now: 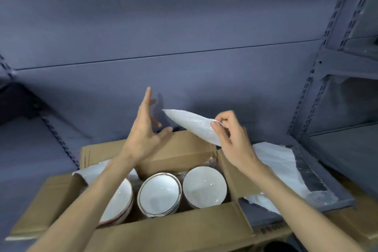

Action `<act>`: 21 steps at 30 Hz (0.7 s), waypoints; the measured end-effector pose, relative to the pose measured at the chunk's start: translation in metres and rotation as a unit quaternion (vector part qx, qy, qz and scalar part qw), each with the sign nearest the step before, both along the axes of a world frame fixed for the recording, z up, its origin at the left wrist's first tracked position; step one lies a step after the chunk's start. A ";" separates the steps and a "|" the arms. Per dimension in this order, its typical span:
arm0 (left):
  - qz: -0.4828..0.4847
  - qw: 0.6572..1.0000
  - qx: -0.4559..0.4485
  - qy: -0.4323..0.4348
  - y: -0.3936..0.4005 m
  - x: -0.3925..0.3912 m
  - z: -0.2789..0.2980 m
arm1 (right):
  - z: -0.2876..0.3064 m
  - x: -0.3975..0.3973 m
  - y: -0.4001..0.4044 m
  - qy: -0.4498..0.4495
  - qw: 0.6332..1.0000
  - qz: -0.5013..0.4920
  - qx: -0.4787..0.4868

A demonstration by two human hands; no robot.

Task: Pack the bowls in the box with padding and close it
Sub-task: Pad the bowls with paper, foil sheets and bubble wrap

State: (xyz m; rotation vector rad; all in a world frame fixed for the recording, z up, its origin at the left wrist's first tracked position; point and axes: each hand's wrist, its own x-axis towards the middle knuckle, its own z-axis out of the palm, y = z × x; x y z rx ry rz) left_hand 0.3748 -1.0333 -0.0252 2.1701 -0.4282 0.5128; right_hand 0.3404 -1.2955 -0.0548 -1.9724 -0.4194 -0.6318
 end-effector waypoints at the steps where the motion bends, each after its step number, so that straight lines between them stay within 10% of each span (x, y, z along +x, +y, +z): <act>1: -0.003 1.000 -0.010 0.005 0.014 -0.006 0.004 | 0.001 0.001 0.013 -0.001 1.000 0.024 -0.006; 21: 0.061 0.956 0.287 0.023 0.087 -0.045 -0.044 | -0.035 0.008 0.098 0.103 0.947 0.028 -0.304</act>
